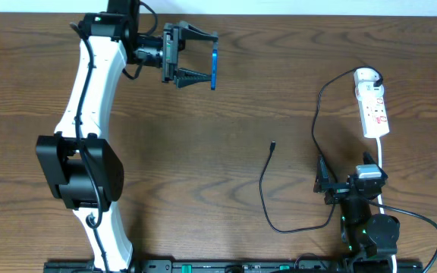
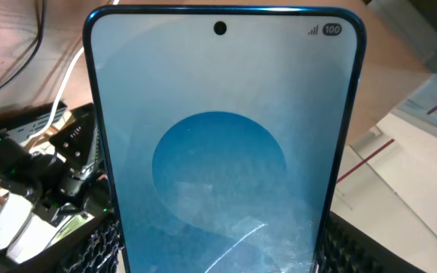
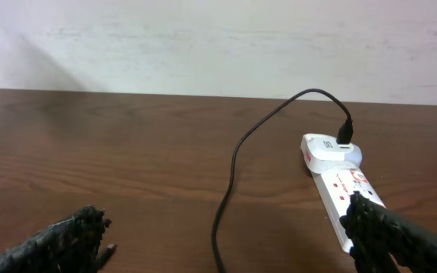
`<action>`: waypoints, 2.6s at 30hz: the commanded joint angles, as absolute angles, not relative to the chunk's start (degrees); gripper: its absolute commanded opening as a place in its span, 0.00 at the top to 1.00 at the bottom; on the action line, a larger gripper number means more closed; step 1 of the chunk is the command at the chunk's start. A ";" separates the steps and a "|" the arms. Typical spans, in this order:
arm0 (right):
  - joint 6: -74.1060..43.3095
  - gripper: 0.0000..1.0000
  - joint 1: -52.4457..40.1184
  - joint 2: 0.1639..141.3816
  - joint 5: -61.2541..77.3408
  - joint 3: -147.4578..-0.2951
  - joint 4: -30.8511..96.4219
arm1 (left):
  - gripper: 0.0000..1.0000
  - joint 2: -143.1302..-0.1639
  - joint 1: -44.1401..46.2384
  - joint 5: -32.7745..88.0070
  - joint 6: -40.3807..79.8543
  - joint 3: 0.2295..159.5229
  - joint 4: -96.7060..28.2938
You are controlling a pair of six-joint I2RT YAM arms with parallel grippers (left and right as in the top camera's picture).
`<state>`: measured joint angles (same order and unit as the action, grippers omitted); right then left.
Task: Plug charger to phone and switch on socket
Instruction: 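Lift the phone with the left gripper and hold it upright, then move the right gripper to the phone held by the left gripper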
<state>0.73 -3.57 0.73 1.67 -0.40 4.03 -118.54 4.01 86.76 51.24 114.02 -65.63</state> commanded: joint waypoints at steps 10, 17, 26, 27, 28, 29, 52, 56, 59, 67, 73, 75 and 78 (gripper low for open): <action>1.56 0.01 -3.70 0.71 1.63 -0.32 4.25 | 0.32 -116.77 3.16 90.15 51.79 114.83 -65.84; 1.56 0.01 -3.70 0.71 1.63 -0.32 4.27 | 0.32 -116.77 3.16 90.15 51.79 114.83 -66.00; 1.56 0.01 -3.70 0.71 1.63 -0.32 4.25 | 0.32 -116.77 3.16 90.15 51.79 114.83 -66.00; 1.56 0.01 -3.70 0.71 1.63 -0.32 4.27 | 0.32 -116.77 3.16 90.15 51.79 114.83 -66.00; 1.56 0.01 -3.70 0.71 1.63 -0.32 4.25 | 0.32 -116.77 3.16 90.15 51.79 114.83 -66.00; 1.56 0.01 -3.70 0.71 1.63 -0.32 4.25 | 0.32 -116.77 3.16 90.15 51.79 114.83 -66.00; -33.41 0.01 -3.73 0.71 26.72 -0.32 -26.11 | 0.32 -116.77 3.16 90.15 51.79 114.83 -65.98; -31.07 0.01 -3.68 0.75 23.14 -2.02 -44.93 | 0.32 -116.77 3.18 90.15 51.77 114.83 -65.98; -26.09 0.01 -3.68 1.15 21.47 -8.67 -42.65 | 0.32 -116.77 3.16 90.15 51.77 114.83 -65.98; 0.43 0.01 -3.68 17.96 24.97 -46.44 11.46 | 0.32 -116.77 3.16 90.15 51.77 114.83 -65.98; -1.10 0.01 -3.75 35.81 44.71 -68.69 32.40 | 0.32 -116.77 3.16 90.15 51.77 114.83 -65.98; -4.86 0.01 -3.75 39.29 55.81 -70.48 26.65 | 0.32 -116.77 3.18 90.15 51.77 114.83 -65.95; -19.25 0.01 -3.75 42.46 55.46 -70.48 17.72 | 0.32 -116.77 3.16 90.15 51.77 114.83 -65.95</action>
<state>-6.22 -3.57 39.83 47.03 -69.01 21.80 -118.54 3.20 86.94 51.29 114.02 -65.78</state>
